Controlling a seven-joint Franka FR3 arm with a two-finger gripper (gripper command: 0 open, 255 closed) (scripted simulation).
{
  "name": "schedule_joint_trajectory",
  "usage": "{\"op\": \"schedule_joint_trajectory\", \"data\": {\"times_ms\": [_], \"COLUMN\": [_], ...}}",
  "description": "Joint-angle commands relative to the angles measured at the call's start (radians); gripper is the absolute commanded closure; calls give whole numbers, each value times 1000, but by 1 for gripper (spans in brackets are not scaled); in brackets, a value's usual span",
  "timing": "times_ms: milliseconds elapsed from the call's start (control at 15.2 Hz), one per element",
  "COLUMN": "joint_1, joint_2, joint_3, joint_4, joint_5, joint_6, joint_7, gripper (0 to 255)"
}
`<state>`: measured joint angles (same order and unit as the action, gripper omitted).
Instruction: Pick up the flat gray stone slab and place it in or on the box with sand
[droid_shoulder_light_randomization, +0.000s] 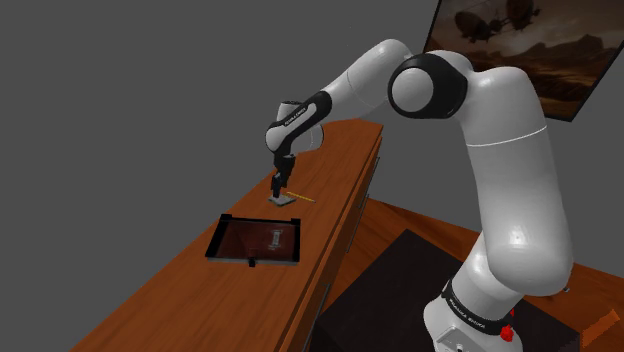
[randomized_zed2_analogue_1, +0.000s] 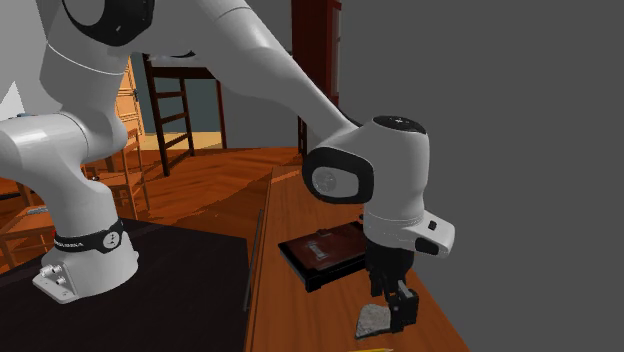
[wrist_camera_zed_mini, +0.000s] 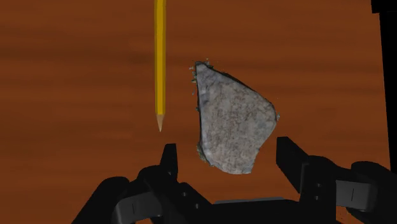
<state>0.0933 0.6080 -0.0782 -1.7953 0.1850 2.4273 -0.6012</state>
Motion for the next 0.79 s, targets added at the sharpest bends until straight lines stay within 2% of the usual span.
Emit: {"op": "schedule_joint_trajectory", "data": {"times_ms": [0, 726], "joint_1": [71, 67], "joint_2": [-3, 71], "joint_3": [-45, -36], "joint_4": [51, 59], "joint_5": [-47, -36], "joint_6": [-72, -8], "joint_7": [143, 138], "gripper": [0, 0]}}
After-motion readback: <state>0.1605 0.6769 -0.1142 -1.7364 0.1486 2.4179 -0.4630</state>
